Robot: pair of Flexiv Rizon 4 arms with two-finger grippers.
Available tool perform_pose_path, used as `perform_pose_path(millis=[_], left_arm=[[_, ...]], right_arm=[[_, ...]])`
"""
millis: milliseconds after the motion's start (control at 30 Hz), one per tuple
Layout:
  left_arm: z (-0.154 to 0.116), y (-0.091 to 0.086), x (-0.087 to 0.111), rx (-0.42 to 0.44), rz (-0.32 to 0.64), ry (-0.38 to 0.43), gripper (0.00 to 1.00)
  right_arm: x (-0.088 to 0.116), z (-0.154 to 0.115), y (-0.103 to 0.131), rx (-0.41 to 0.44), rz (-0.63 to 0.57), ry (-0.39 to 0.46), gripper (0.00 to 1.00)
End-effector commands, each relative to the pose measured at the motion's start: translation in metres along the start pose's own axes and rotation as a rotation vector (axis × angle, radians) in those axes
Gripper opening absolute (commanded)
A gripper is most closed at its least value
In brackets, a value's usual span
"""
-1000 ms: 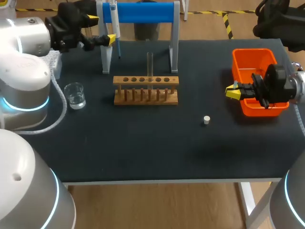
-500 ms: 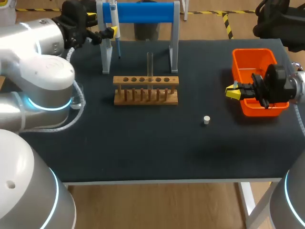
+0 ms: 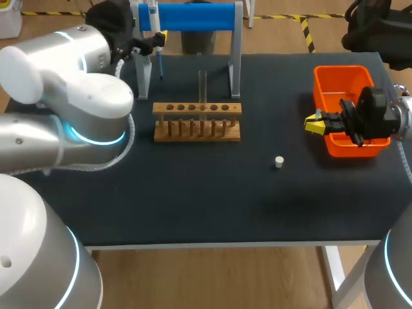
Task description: Invert the test tube, pick up the pipette, mount the tip to pipette, aspirate from beaker and dispense into the tube, eject the tip, return the pipette, and cap with the stopper.
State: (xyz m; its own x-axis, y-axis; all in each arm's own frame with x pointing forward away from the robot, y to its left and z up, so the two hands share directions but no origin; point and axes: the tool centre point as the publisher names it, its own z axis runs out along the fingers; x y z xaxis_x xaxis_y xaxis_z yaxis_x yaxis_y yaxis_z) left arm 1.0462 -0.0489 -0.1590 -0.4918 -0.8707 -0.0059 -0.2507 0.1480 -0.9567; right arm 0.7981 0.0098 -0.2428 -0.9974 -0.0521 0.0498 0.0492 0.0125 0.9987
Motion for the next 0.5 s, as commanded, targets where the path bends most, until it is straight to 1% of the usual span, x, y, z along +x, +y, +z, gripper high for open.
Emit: perform_pose_path(millis=[33, 167, 300, 500], left_arm=[[0.015, -0.001, 0.002, -0.017, -0.024, -0.161, 1.00], [0.023, 0.000, 0.000, -0.031, -0.045, -0.219, 1.00], [0.033, 0.002, -0.002, -0.067, -0.046, -0.299, 1.00], [0.045, 0.003, -0.005, -0.075, -0.079, -0.392, 1.00]], right_arm=[[0.001, -0.001, 0.000, 0.001, -0.001, -0.001, 0.00], [0.001, -0.001, 0.000, 0.001, -0.001, -0.001, 0.00], [0.001, -0.001, 0.000, 0.001, -0.001, -0.001, 0.00], [0.001, -0.001, 0.000, 0.001, -0.001, -0.001, 0.00]])
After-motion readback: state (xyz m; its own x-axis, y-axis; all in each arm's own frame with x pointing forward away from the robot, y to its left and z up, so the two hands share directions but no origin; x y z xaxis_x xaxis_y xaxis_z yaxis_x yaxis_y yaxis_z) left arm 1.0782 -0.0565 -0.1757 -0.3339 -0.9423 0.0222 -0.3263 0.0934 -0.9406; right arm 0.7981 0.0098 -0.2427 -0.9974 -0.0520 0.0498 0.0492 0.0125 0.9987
